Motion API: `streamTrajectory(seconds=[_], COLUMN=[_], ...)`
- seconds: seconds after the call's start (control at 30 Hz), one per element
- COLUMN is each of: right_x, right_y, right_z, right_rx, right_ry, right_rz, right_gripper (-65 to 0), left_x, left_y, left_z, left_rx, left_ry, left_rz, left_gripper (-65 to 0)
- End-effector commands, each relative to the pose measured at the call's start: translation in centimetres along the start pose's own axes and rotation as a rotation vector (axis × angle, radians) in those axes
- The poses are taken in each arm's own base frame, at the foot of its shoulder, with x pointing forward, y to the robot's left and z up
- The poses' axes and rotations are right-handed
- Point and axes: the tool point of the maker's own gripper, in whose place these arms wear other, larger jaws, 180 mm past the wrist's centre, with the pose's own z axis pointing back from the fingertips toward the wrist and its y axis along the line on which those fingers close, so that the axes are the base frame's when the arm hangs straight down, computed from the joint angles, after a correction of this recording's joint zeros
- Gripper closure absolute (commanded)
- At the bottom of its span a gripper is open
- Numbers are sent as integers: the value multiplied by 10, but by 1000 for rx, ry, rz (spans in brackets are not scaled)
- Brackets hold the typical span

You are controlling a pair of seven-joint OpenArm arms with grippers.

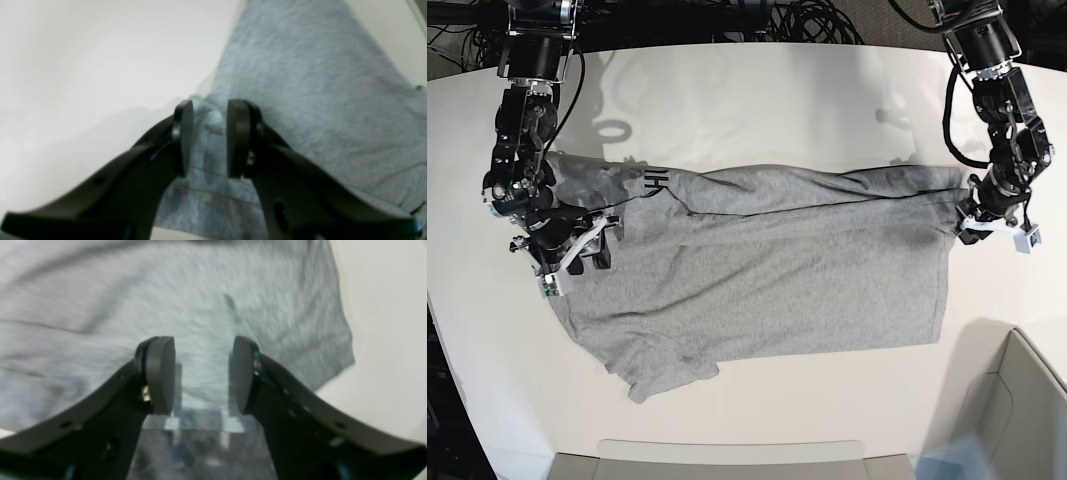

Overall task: Fold the T-shirt properly
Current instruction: 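Lift the hem with both grippers and fold it over the shirt body, then drag the folded edge with both grippers, then release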

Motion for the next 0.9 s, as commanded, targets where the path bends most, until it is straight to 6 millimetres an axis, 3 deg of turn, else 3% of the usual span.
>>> streamTrajectory(seconds=[0.0,0.07,0.13,0.3,0.4,0.47,0.6,0.87], right_x=[24,25,14,-46,-85,-106,-140,-145], right_y=[-14,-24,-37,-52,-56,-70,-86,-83], right_z=[12,27,42,64,75,82,80,66], right_rx=[-32,-55,-91,-132,-113,-120,-132,-103], right_ry=[-77,-108,-111,-5,34,51,121,157], right_rz=[11,-13,-44,-120,-246,-344,-431,-435], right_gripper=[-277,-277,-277,-277,-277,-277,-277,-277], left_x=[18,24,17,7,0,-4,-10,-20], left_y=[-4,-10,-9,-9,-9,-8,-5,-1], left_z=[7,12,17,31,35,38,39,39], left_rx=[-9,-21,-20,-18,-18,-15,-8,1], left_ry=[-51,-66,-40,-32,-17,-12,2,55], left_rz=[-22,-36,-47,-92,-109,-118,-121,-123], left_gripper=[-183,-183,-183,-183,-183,-184,-186,-221])
